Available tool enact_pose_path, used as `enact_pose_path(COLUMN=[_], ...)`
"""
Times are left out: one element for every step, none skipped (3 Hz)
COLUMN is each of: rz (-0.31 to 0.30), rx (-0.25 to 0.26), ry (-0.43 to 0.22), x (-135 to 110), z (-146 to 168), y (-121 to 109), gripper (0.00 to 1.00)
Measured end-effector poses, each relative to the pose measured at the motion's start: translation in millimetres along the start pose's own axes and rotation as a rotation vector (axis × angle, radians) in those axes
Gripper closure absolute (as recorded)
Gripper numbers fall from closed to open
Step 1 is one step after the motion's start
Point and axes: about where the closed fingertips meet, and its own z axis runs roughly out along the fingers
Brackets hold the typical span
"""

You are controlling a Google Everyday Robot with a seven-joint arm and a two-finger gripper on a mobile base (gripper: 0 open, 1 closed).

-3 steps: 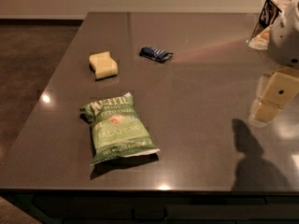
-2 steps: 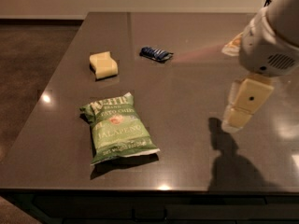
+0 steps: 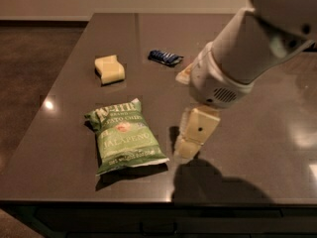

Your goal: Move green jalapeno chip bag near rxbar blueberry

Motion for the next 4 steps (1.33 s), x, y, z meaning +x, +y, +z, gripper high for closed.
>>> enact_pose_path(rz=[0.003,0.041,0.08,0.116], rx=[0.016,0.046,0.056,0.066], ry=[-0.03,-0.003,0.047,0.092], x=[-26,-44,-45,-44], z=[36,84,107,120], y=[9,13,13,11], gripper=[0.0,0.0,0.0,0.18])
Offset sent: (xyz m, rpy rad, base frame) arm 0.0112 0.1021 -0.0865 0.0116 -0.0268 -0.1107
